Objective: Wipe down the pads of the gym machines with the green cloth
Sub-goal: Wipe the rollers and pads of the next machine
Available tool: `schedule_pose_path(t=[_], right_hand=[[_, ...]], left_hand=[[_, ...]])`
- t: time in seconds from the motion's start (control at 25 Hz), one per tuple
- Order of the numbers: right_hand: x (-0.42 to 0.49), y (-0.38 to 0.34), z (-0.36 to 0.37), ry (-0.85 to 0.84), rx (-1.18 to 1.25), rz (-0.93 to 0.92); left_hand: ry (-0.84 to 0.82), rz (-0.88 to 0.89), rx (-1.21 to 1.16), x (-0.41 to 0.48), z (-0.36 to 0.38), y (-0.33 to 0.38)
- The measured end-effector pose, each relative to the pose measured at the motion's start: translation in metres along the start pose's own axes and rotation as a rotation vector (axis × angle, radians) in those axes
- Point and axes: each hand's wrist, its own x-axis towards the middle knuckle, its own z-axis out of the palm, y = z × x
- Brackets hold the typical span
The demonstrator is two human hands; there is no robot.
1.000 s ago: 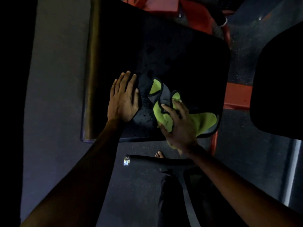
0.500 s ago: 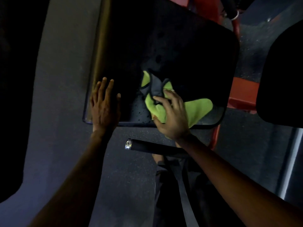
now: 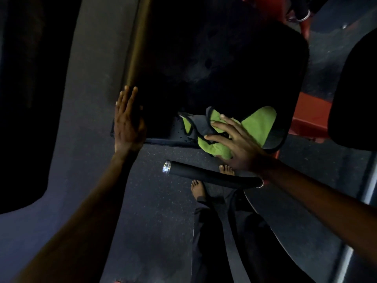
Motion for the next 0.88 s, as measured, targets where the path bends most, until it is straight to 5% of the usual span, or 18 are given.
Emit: schedule_pose_path(t=[0.16,0.64,0.88], right_hand=[[0.037,-0.024,0.014,0.002,-0.103,-0.098],[0.009,-0.011,0.014,-0.036,-0.138,-0.060],[0.096,-0.091,0.036,0.007,-0.094,-0.179]], left_hand=[[-0.012,0.115,-0.041,0.002,-0.014,-0.021],[-0.050,-0.045,-0.214,-0.005,-0.018,-0.032],[-0.052,-0.101,-0.499,0.000,-0.022,-0.044]])
